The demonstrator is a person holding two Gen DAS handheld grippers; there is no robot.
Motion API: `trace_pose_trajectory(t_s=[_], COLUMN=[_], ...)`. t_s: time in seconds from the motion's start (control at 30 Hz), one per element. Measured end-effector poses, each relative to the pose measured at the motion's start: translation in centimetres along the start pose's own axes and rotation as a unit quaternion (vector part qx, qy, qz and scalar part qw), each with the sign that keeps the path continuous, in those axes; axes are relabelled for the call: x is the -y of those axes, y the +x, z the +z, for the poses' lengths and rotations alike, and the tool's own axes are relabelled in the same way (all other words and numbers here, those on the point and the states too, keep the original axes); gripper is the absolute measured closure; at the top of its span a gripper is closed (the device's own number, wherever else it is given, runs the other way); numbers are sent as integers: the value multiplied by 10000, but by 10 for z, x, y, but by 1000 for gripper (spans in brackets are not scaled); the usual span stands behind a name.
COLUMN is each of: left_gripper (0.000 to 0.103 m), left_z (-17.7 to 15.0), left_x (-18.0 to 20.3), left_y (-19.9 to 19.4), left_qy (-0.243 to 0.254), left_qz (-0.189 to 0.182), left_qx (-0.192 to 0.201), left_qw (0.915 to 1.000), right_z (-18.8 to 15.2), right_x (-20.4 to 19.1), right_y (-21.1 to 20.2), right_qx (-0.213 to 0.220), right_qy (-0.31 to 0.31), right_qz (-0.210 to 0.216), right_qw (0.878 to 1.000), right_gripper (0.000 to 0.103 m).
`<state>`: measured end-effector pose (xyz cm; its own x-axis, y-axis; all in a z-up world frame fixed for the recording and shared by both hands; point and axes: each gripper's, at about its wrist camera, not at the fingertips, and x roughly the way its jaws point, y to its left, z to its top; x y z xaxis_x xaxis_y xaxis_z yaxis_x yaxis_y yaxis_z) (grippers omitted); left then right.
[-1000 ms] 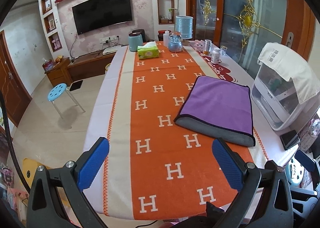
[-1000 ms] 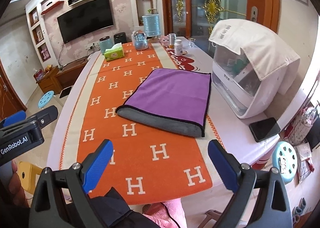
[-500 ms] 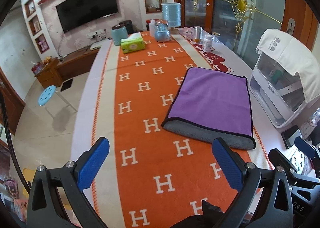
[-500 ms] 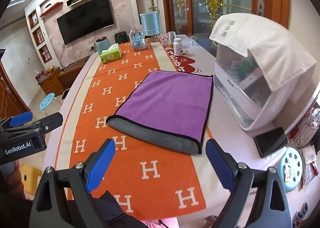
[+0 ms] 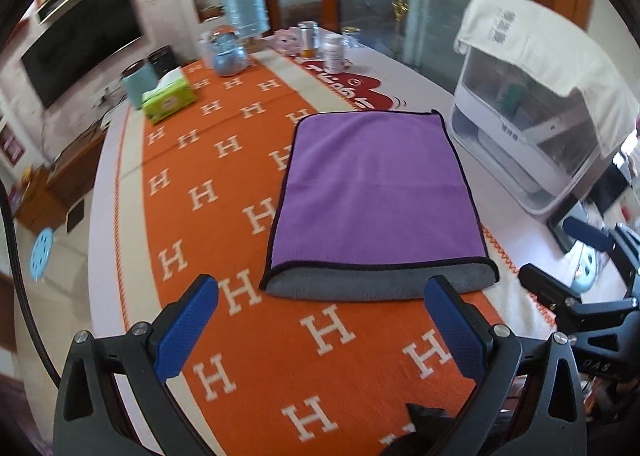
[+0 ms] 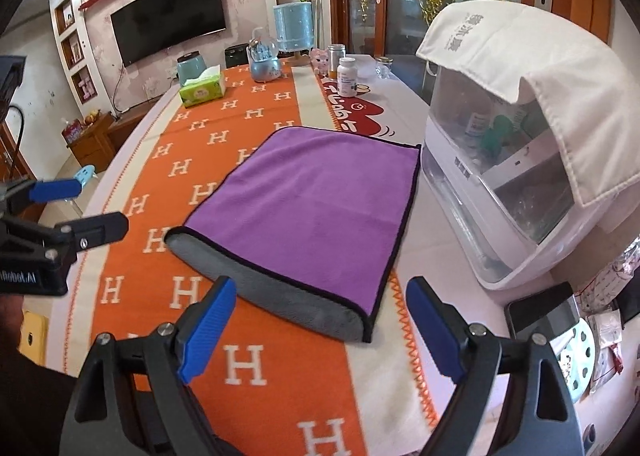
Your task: Fold towel
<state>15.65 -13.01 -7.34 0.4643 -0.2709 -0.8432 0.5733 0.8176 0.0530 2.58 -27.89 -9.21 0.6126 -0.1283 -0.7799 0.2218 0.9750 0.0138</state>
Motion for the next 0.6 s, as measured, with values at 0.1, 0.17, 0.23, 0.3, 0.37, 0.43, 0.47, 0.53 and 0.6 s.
trace_pose_trajectory(t_s=[0.1, 0.17, 0.23, 0.3, 0.37, 0.43, 0.47, 0.53, 0.6], left_gripper=[1, 1, 1, 1, 1, 1, 1, 1, 1], left_z=[9, 12, 15, 16, 17, 17, 17, 15, 14], left_x=[-1, -4, -7, -12, -16, -20, -22, -26, -31], left_y=[18, 28, 41, 56, 67, 80, 87, 100, 112], left_qy=[185, 226, 316, 402, 455, 531, 563, 597, 599], left_qz=[-47, -99, -90, -74, -91, -141, -147, -172, -217], left_qx=[-133, -218, -329, -443, -526, -608, -657, -767, -858], left_qw=[9997, 9995, 9989, 9982, 9975, 9966, 9961, 9951, 9943], right_z=[-3, -6, -8, -12, -15, -20, -22, -26, -29], right_x=[8, 13, 17, 21, 22, 23, 24, 24, 25], right_y=[10, 19, 26, 35, 42, 50, 56, 63, 72], right_qx=[-29, -83, -131, -220, -296, -425, -508, -634, -767], right_qy=[-57, -78, -104, -138, -157, -181, -193, -196, -177], right_qz=[-3, 5, 13, 50, 102, 145, 160, 182, 207], right_qw=[10000, 9999, 9999, 9996, 9994, 9988, 9984, 9976, 9967], right_gripper=[16, 16, 16, 19, 21, 23, 24, 28, 31])
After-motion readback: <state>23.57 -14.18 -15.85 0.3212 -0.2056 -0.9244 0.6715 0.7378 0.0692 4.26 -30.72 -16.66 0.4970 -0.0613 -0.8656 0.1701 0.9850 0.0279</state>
